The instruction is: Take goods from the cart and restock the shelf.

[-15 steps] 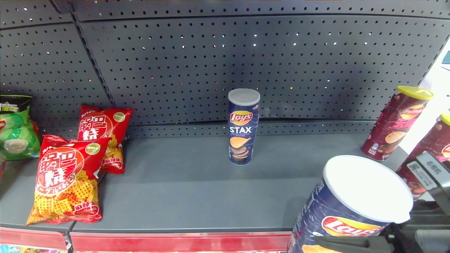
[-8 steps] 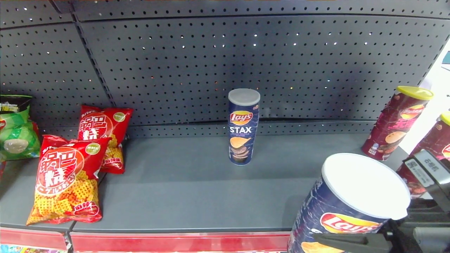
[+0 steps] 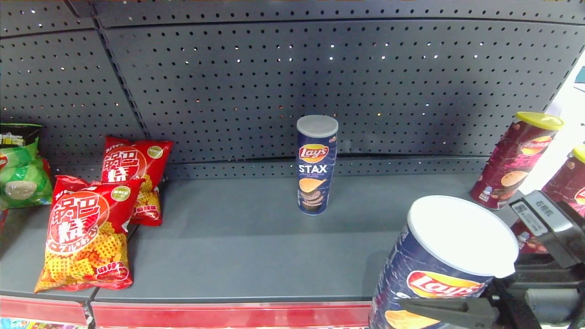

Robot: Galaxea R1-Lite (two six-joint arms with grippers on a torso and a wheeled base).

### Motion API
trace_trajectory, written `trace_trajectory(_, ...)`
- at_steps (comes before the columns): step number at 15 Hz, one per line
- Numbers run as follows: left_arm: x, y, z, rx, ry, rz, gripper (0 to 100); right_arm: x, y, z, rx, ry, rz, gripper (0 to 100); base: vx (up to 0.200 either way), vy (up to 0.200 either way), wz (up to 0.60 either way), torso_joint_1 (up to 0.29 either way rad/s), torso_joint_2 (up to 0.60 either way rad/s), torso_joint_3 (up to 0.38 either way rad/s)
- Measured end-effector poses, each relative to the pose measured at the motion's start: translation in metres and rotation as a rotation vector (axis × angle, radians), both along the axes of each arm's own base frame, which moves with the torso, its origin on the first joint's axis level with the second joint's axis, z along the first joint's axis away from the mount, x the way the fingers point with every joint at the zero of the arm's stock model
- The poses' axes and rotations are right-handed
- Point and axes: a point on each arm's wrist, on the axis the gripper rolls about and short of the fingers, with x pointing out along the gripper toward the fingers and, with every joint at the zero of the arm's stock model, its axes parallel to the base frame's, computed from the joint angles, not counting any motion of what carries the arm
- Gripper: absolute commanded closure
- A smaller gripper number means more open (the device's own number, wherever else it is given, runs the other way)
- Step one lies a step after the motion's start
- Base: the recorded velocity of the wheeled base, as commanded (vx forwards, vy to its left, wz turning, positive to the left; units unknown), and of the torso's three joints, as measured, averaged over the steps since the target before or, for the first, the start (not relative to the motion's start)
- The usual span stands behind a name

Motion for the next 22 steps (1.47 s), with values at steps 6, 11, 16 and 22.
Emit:
trace_trajectory(6,0.0,0.001,0.079,-0.076,-0.22,-0.076,0,0.002,0.002,0.001,0.003,0.009,-0.001,100,0.0,0.0,0.0,0.0,0.0,0.0)
trace_trajectory(11,0.065,-0.009,0.151,0.081,-0.176,-0.234,0,0.011,0.008,0.008,0.015,-0.003,0.0,100,0.0,0.0,0.0,0.0,0.0,0.0)
trace_trajectory(16,0.146,-0.036,0.158,0.103,-0.123,-0.437,0,0.014,0.011,0.012,0.021,-0.008,0.001,100,0.0,0.0,0.0,0.0,0.0,0.0)
trace_trajectory(22,0.224,-0.078,0.126,0.162,-0.008,-0.786,0,0.013,0.009,0.016,0.038,0.004,-0.009,100,0.0,0.0,0.0,0.0,0.0,0.0)
